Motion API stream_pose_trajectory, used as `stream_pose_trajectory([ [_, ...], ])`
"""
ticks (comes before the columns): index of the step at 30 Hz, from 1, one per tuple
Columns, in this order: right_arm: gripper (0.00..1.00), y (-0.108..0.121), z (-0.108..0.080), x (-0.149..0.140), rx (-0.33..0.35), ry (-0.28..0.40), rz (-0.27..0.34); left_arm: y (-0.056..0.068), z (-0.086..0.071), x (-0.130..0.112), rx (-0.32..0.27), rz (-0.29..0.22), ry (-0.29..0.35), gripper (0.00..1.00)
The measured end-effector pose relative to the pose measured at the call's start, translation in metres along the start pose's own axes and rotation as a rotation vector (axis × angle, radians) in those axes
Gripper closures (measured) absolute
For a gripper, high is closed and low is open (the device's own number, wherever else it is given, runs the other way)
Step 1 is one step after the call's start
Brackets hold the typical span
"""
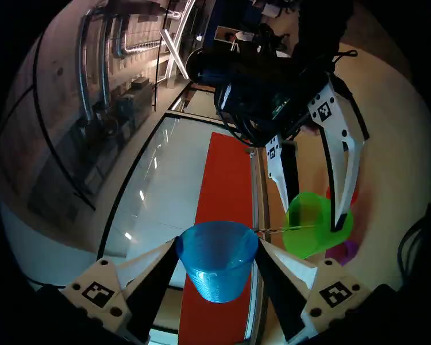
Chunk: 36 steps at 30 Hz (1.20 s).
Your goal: Pour water
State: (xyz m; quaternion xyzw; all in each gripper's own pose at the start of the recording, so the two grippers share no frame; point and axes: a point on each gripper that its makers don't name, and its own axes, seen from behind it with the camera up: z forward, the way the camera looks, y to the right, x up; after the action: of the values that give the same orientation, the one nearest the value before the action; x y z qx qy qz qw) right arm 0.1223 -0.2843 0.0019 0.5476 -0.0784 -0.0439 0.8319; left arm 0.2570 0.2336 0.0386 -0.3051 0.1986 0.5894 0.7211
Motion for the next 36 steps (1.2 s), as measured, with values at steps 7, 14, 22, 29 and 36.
stream_pose_trajectory([
  [7,0.09,-0.0011,0.0002,-0.0003,0.001,0.002,-0.002,0.0006,0.0001,-0.0008,0.002,0.008,-0.001,0.12],
  [14,0.09,-0.0012,0.0014,0.0004,0.001,0.006,0.001,0.0024,-0.0011,-0.0001,0.005,0.019,-0.001,0.12],
  [22,0.09,-0.0034,0.0042,0.0,0.005,0.011,0.0,-0.0004,-0.002,-0.0016,0.007,0.019,-0.002,0.12],
  [29,0.09,-0.0031,0.005,0.0005,0.004,0.019,0.002,-0.002,-0.003,-0.0013,0.007,0.019,-0.002,0.12],
  [36,0.09,-0.0048,0.005,0.0026,0.01,0.035,0.004,-0.0026,-0.0041,-0.0004,0.008,0.021,-0.002,0.12],
])
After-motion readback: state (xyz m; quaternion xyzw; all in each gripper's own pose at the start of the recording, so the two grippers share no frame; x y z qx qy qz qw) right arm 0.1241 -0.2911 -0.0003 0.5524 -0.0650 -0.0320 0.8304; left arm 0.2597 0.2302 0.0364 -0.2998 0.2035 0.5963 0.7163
